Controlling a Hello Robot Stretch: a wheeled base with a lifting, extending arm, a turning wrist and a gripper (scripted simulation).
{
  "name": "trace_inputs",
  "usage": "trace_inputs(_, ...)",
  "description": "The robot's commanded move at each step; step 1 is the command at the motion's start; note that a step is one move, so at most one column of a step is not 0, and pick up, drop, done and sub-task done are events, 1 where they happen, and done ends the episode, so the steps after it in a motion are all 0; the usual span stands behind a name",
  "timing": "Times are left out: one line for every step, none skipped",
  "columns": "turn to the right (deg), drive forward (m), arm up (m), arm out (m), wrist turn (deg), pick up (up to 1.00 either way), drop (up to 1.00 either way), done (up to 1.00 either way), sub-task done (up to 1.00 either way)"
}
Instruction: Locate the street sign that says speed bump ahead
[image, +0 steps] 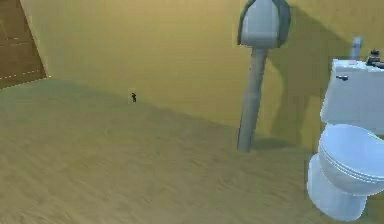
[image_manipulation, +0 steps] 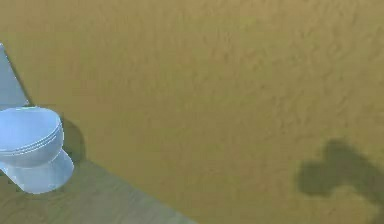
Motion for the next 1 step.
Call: trace_inputs(-45.0, 0.00, 0.00, 0.00, 0.0, 0.00, 0.00, 0.00, 0.00)
